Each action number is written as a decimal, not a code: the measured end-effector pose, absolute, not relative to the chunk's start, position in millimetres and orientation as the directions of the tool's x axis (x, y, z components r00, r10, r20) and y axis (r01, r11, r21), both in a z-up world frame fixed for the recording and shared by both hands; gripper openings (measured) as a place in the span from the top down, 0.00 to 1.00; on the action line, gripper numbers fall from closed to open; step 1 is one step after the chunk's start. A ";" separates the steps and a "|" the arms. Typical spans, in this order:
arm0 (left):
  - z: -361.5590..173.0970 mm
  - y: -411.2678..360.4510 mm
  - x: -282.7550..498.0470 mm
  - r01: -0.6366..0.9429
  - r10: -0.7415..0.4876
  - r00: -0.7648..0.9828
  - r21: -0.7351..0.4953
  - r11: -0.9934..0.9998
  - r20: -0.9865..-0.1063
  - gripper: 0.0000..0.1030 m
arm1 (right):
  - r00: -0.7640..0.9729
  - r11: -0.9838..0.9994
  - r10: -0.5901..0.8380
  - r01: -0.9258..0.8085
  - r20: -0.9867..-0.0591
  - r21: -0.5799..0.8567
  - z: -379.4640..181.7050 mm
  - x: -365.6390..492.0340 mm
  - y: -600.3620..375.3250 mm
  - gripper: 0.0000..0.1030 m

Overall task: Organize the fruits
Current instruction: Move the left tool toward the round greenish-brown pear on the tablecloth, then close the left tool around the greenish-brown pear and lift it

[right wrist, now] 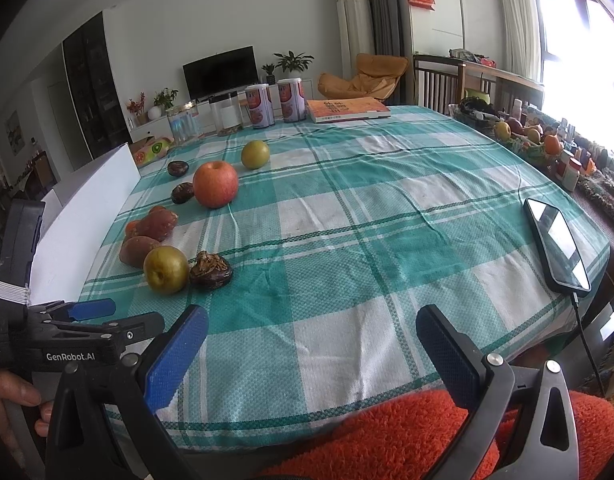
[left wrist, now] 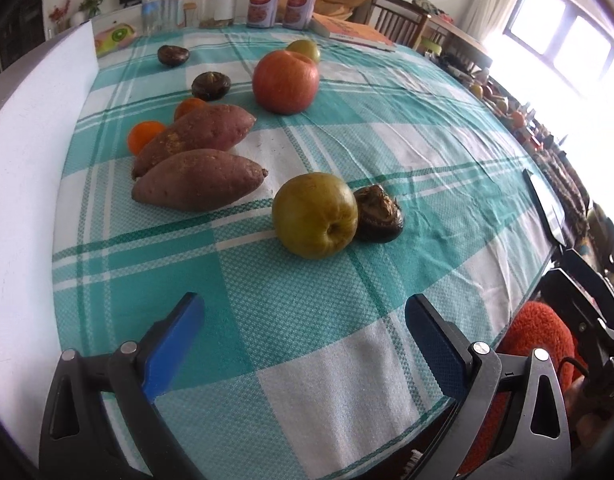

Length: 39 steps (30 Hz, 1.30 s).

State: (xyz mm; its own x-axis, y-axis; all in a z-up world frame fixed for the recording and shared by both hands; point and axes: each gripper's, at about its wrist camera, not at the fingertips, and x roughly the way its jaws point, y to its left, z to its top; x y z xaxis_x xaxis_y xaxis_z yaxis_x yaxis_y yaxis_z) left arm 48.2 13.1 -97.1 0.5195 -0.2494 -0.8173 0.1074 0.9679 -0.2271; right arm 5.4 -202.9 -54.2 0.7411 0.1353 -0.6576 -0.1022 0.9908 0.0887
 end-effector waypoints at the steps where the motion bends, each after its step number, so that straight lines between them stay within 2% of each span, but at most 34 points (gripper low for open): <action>1: -96.3 13.8 51.8 0.112 -0.261 0.523 -0.238 0.965 -0.811 0.03 | 0.740 0.991 0.135 -0.102 -0.658 0.089 -54.4 5.4 -203.0 0.00; 7: -98.2 15.8 74.9 0.113 -0.294 0.519 -0.277 0.954 -0.803 0.03 | 0.739 0.991 0.136 -0.102 -0.659 0.090 -54.2 4.9 -201.9 0.00; 18: -95.4 1.0 94.6 0.165 -0.292 0.570 -0.241 0.956 -0.768 0.06 | 0.737 0.990 0.139 -0.101 -0.661 0.095 -54.4 5.4 -201.7 0.00; 20: -96.7 -0.4 95.7 0.175 -0.293 0.568 -0.236 0.956 -0.769 0.32 | 0.738 0.990 0.139 -0.102 -0.661 0.094 -54.3 5.4 -201.8 0.00; 21: -97.7 0.5 96.4 0.173 -0.297 0.563 -0.242 0.955 -0.771 0.42 | 0.738 0.990 0.138 -0.102 -0.661 0.094 -54.3 5.5 -200.5 0.00; 22: -98.3 2.7 97.2 0.171 -0.312 0.557 -0.261 0.950 -0.770 0.48 | 0.737 0.990 0.138 -0.101 -0.661 0.094 -54.3 5.5 -201.7 0.00; 23: -98.4 5.3 97.0 0.162 -0.310 0.559 -0.265 0.950 -0.769 0.51 | 0.737 0.990 0.139 -0.102 -0.662 0.095 -54.3 5.4 -201.7 0.00; 31: -87.9 23.6 72.4 0.125 -0.321 0.553 -0.303 0.945 -0.769 0.51 | 0.716 0.986 0.164 -0.110 -0.679 0.122 -57.4 9.9 -205.0 0.00; 39: -50.6 43.8 37.3 0.132 -0.351 0.584 -0.341 0.931 -0.732 0.51 | 0.474 0.924 0.362 -0.294 -0.803 0.244 -66.8 73.6 -168.7 0.00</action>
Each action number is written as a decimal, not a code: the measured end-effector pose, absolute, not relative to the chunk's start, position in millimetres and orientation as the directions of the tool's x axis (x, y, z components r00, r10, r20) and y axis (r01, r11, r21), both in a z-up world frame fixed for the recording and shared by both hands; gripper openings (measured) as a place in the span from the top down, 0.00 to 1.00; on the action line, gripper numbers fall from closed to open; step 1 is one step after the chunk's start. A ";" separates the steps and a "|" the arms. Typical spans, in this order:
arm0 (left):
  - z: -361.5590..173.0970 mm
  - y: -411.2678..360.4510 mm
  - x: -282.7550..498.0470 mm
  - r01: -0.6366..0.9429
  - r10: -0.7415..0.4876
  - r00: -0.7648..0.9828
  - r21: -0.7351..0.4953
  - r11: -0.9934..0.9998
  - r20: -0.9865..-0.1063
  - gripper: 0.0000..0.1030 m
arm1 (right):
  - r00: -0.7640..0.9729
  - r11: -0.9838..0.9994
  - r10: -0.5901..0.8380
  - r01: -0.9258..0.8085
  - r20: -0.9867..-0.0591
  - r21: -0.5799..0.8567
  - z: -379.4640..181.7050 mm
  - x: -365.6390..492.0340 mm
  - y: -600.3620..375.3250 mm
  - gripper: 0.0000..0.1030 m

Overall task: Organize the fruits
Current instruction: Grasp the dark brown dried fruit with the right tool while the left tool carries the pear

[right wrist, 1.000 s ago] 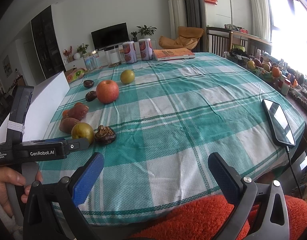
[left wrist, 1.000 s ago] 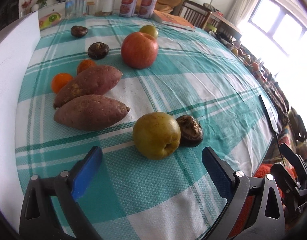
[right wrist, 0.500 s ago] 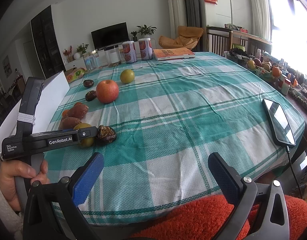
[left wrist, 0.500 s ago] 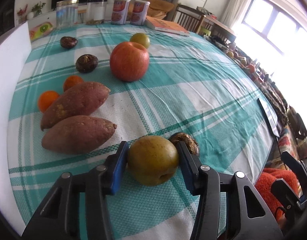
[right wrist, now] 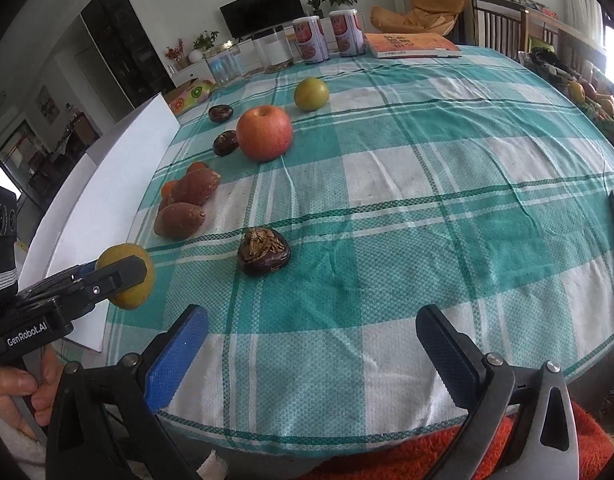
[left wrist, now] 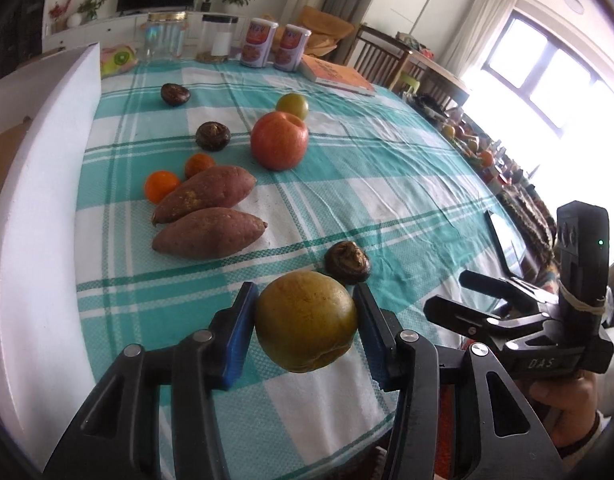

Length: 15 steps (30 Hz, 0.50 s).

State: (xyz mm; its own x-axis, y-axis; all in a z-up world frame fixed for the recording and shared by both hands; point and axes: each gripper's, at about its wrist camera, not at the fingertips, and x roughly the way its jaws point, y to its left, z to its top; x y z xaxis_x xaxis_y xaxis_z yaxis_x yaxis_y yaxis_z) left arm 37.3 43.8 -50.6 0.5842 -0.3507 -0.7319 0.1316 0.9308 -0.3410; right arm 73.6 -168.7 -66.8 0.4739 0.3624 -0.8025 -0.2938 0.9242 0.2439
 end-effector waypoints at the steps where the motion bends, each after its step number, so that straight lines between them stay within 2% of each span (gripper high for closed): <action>1: -47.3 46.2 34.5 0.128 -0.354 0.587 -0.348 0.928 -0.728 0.51 | 0.460 0.919 0.365 -0.319 -0.809 0.233 -69.0 82.7 -157.6 0.00; 3: -39.8 53.1 30.1 0.120 -0.359 0.593 -0.361 0.925 -0.721 0.51 | 0.429 0.913 0.350 -0.356 -0.833 0.200 -78.6 101.3 -133.2 0.04; 5: -30.9 62.0 26.0 0.112 -0.362 0.603 -0.374 0.921 -0.711 0.51 | 0.394 0.906 0.337 -0.383 -0.855 0.180 -93.7 116.3 -112.5 0.16; 6: -25.4 67.5 23.2 0.107 -0.359 0.613 -0.377 0.920 -0.704 0.51 | 0.383 0.907 0.314 -0.391 -0.869 0.155 -101.6 121.0 -104.7 0.28; 8: -14.5 81.0 17.7 0.096 -0.353 0.635 -0.383 0.919 -0.687 0.51 | 0.432 0.920 0.249 -0.386 -0.867 0.072 -105.4 120.3 -97.0 0.44; 9: -9.4 88.2 14.8 0.091 -0.348 0.645 -0.384 0.919 -0.680 0.51 | 0.440 0.923 0.248 -0.377 -0.863 0.073 -104.2 119.8 -97.7 0.57; 15: 13.3 141.3 1.9 0.022 -0.290 0.685 -0.379 0.925 -0.669 0.51 | 0.414 0.913 0.340 -0.361 -0.844 0.190 -79.7 115.1 -104.9 0.58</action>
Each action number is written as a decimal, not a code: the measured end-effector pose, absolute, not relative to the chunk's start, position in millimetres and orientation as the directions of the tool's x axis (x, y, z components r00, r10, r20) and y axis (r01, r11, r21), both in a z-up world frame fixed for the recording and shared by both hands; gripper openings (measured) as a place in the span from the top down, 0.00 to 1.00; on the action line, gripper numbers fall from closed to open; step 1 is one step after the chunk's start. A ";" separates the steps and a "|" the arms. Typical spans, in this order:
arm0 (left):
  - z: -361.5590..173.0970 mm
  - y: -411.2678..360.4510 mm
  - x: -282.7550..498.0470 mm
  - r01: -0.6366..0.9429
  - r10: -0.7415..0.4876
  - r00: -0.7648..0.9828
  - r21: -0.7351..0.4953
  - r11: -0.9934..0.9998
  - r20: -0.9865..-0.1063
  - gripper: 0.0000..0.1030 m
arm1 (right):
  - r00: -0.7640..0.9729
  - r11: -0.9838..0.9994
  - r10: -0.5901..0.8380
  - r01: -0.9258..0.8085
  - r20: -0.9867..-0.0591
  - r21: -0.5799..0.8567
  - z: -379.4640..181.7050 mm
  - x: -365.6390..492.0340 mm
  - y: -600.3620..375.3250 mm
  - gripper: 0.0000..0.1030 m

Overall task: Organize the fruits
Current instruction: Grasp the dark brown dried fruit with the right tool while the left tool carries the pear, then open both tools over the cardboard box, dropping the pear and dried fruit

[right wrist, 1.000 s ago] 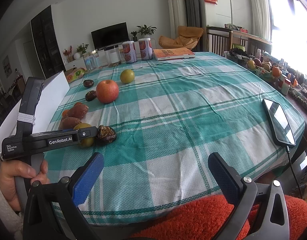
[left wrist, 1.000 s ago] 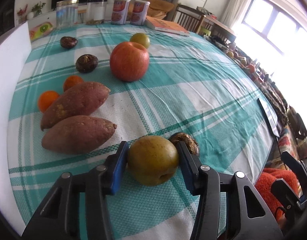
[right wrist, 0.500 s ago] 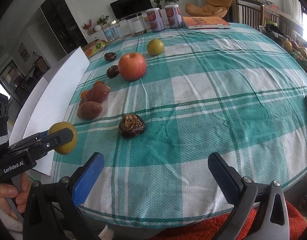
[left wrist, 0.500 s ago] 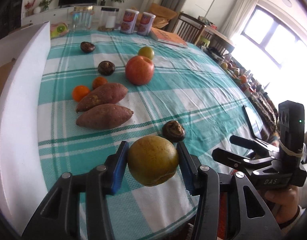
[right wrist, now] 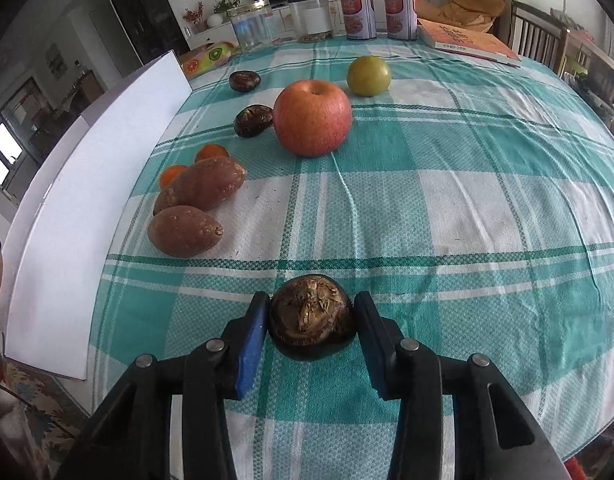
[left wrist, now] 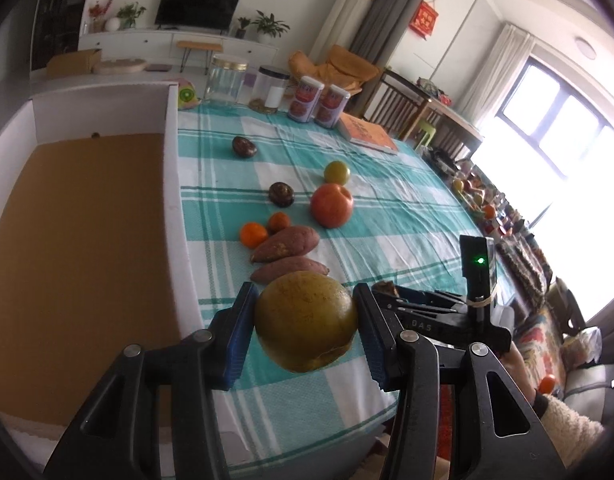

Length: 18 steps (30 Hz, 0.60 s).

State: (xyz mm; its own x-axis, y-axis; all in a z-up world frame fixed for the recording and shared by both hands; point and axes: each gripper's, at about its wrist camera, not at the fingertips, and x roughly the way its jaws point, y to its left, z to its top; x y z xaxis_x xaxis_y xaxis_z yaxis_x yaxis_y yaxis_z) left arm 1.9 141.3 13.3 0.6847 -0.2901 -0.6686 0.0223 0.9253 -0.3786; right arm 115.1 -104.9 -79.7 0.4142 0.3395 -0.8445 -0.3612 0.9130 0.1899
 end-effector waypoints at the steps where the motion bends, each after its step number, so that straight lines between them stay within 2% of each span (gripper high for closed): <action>1: 15.0 153.4 1.1 0.001 -0.272 0.691 -0.376 0.927 -0.670 0.51 | 0.415 0.904 0.364 -0.372 -0.834 0.210 -68.7 111.2 -102.0 0.58; 6: 5.1 216.4 0.4 -0.174 -0.090 0.698 -0.291 0.941 -0.711 0.51 | 0.384 0.789 0.546 -0.534 -0.745 0.303 3.5 83.6 -37.8 0.57; 9: -9.2 249.6 -4.1 -0.278 0.007 0.671 -0.243 0.929 -0.742 0.51 | 0.308 0.681 0.639 -0.652 -0.705 0.332 29.0 62.2 26.6 0.57; 14: -29.1 288.1 -20.1 -0.407 0.133 0.612 -0.167 0.898 -0.780 0.51 | 0.191 0.566 0.662 -0.760 -0.725 0.318 16.1 39.8 124.3 0.57; 18: -37.7 303.4 -29.2 -0.455 0.186 0.579 -0.126 0.881 -0.794 0.51 | 0.161 0.558 0.637 -0.771 -0.754 0.307 -9.3 35.3 164.5 0.57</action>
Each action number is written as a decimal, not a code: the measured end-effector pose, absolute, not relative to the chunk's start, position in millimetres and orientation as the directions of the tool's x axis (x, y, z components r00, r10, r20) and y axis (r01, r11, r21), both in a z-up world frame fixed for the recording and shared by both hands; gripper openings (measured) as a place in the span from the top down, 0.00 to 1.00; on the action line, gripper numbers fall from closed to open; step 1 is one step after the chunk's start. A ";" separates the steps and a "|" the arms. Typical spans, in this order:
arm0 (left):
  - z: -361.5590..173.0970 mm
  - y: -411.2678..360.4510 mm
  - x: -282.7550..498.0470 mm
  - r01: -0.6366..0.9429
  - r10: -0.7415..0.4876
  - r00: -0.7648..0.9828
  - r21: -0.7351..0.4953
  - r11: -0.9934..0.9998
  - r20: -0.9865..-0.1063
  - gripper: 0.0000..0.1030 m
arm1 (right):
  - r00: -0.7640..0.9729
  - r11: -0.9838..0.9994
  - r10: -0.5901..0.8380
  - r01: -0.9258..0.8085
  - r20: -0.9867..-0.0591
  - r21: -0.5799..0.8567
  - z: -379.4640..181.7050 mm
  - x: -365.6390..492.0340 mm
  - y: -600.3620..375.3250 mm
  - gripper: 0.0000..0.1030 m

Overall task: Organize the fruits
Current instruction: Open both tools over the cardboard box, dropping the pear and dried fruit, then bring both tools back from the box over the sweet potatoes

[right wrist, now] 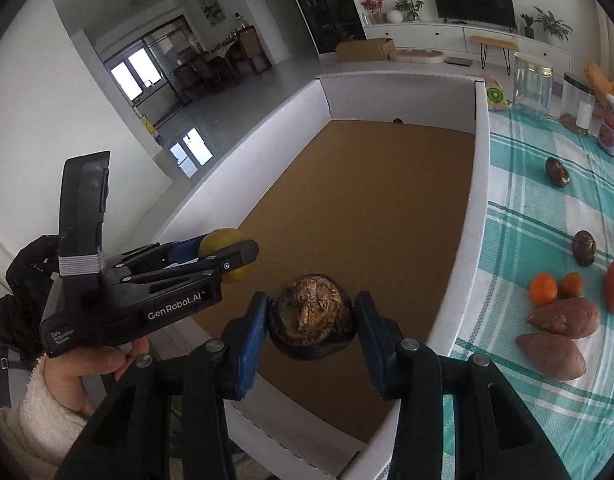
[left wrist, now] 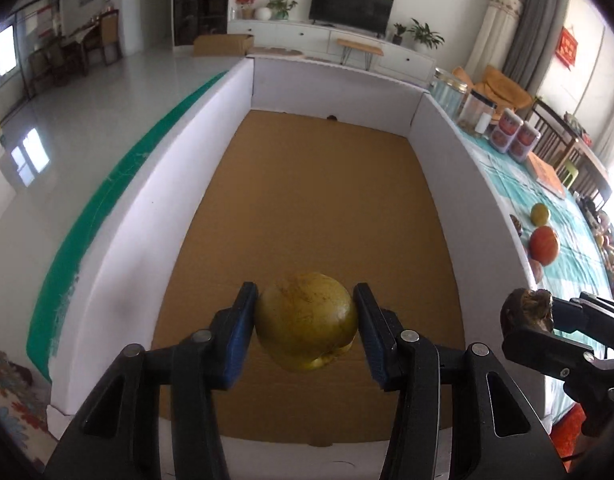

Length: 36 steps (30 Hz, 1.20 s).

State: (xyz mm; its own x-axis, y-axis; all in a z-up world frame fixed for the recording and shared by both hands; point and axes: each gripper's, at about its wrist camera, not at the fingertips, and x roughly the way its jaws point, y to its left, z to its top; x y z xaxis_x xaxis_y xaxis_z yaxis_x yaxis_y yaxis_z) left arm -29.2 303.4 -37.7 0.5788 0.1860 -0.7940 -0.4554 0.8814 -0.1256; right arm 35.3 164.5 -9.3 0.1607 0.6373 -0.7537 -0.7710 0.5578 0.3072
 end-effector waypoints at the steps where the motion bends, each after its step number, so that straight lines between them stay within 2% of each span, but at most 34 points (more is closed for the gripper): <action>1: -39.7 304.0 -29.0 -0.458 0.196 0.570 -0.111 0.882 -0.798 0.50 | 0.159 0.560 0.631 -0.771 -0.759 0.304 -13.5 34.9 169.1 0.57; 3: -42.4 302.4 -27.3 -0.454 0.209 0.558 -0.085 0.887 -0.803 0.49 | 0.165 0.570 0.627 -0.764 -0.761 0.304 -18.3 36.4 169.6 0.55; 5: -40.7 298.3 -24.3 -0.439 0.205 0.568 -0.082 0.895 -0.797 0.39 | 0.179 0.574 0.640 -0.758 -0.747 0.310 -16.5 39.4 160.2 0.46; 6: -38.8 295.6 -23.3 -0.435 0.206 0.577 -0.083 0.897 -0.790 0.25 | 0.196 0.582 0.645 -0.752 -0.738 0.309 -13.3 42.0 148.3 0.42; 7: -35.0 293.5 -23.0 -0.432 0.208 0.592 -0.089 0.897 -0.779 0.19 | 0.215 0.592 0.649 -0.746 -0.730 0.306 -10.0 43.2 136.0 0.40; 9: -27.2 282.8 -21.9 -0.415 0.195 0.622 -0.108 0.903 -0.758 0.18 | 0.266 0.622 0.648 -0.726 -0.713 0.294 -5.6 46.7 109.5 0.37; 11: -17.0 265.3 -20.5 -0.381 0.169 0.665 -0.135 0.915 -0.727 0.18 | 0.345 0.673 0.632 -0.688 -0.694 0.271 -4.0 49.1 75.2 0.29; 13: -7.0 241.8 -18.4 -0.331 0.145 0.715 -0.149 0.932 -0.684 0.18 | 0.440 0.750 0.581 -0.615 -0.685 0.241 -7.4 53.5 35.0 0.14; 14: -2.3 229.1 -16.2 -0.295 0.127 0.738 -0.149 0.944 -0.662 0.18 | 0.480 0.788 0.549 -0.571 -0.684 0.232 -11.6 55.2 14.7 0.13; 18: 3.0 182.6 3.6 -0.186 0.102 0.772 -0.070 0.980 -0.627 0.18 | 0.601 0.921 0.358 -0.354 -0.715 0.164 -41.0 84.6 -61.9 0.12; 22: -3.3 156.8 23.8 -0.146 0.118 0.773 0.006 0.989 -0.623 0.18 | 0.633 0.976 0.215 -0.168 -0.744 0.139 -67.9 116.0 -128.8 0.12; 27: -17.8 145.8 30.5 -0.134 0.157 0.718 0.086 0.987 -0.678 0.18 | 0.648 0.985 0.164 -0.067 -0.744 0.159 -84.7 122.6 -175.3 0.12; 30: -19.5 151.4 28.0 -0.137 0.149 0.699 0.074 0.988 -0.700 0.18 | 0.633 0.976 0.181 -0.023 -0.753 0.216 -92.0 121.4 -188.1 0.12; 36: -20.5 161.0 22.8 -0.174 0.148 0.682 0.038 0.984 -0.716 0.18 | 0.634 0.986 0.136 -0.009 -0.761 0.168 -99.6 128.3 -182.7 0.12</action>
State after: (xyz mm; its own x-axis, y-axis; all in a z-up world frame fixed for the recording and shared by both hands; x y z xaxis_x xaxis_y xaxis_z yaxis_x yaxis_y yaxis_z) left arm 22.8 161.0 -20.5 0.6818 0.1482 -0.7164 -0.1744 0.9840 0.0376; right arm 128.3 -182.7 -99.6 0.6342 0.1357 -0.7611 -0.0087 0.9857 0.1684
